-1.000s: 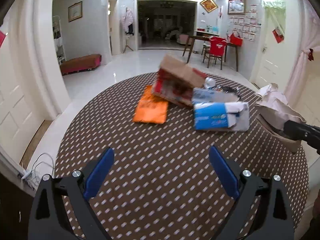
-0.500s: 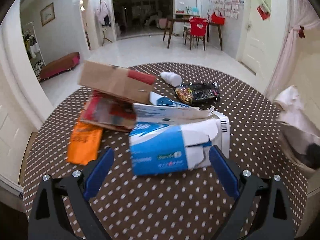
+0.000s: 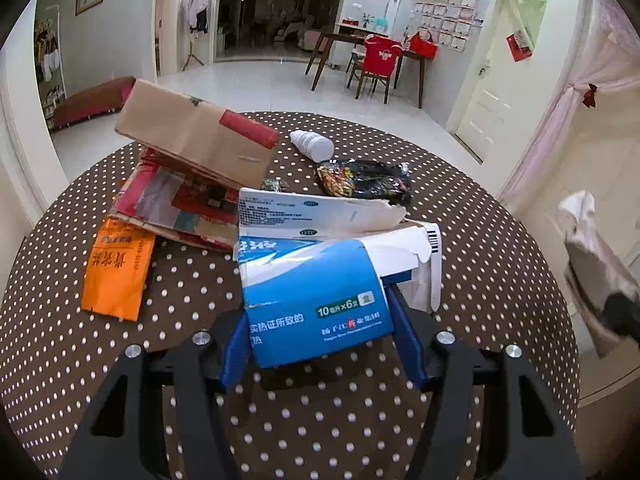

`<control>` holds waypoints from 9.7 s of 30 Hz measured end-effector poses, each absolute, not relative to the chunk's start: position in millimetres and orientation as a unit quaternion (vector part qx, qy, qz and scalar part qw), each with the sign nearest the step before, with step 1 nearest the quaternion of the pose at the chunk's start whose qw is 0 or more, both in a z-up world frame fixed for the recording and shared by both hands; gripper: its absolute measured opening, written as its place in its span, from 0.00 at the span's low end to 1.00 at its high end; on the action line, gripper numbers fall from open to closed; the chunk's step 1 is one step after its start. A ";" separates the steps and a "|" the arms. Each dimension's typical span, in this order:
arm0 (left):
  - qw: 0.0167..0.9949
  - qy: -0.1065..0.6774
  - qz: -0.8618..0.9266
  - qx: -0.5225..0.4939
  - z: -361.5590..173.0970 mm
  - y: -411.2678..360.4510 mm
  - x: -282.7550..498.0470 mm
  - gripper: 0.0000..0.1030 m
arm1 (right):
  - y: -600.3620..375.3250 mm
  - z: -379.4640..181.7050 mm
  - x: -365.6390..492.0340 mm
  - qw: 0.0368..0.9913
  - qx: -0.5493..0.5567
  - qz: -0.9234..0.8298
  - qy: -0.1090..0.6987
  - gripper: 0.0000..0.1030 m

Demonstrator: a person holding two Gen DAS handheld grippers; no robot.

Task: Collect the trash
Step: 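Grasp the blue tissue box with the left tool while the right tool holds the newspaper, then drop the tissue box and newspaper into the blue wastebasket with both tools, then move both open tools back over the trash on the table, then grasp the red-white checkered wrapper with the right tool while the left tool grasps the orange tea bag, then carry both items to the blue wastebasket and open both tools over it, then move both open tools back over the table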

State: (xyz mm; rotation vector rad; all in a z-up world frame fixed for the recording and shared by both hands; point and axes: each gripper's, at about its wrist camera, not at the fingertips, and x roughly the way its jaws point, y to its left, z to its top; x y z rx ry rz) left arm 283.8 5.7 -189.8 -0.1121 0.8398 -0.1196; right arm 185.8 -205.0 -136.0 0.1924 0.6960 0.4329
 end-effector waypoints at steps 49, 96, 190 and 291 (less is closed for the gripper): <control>0.884 0.368 -0.253 0.136 -173.3 -322.6 225.6 0.59 | -479.2 -312.9 225.0 0.817 0.319 0.055 0.478 0.35; 0.900 0.340 -0.250 0.112 -152.3 -330.8 220.6 0.91 | -513.8 -191.5 159.1 0.897 0.323 -0.019 0.302 0.94; 0.891 0.451 0.047 -0.022 -187.8 127.9 330.5 0.87 | -83.6 -186.6 251.3 0.827 -0.081 0.364 0.421 0.14; 0.881 0.374 -0.277 0.083 -164.6 -309.7 249.7 0.91 | -518.1 -235.5 182.4 0.873 0.296 -0.017 0.387 0.94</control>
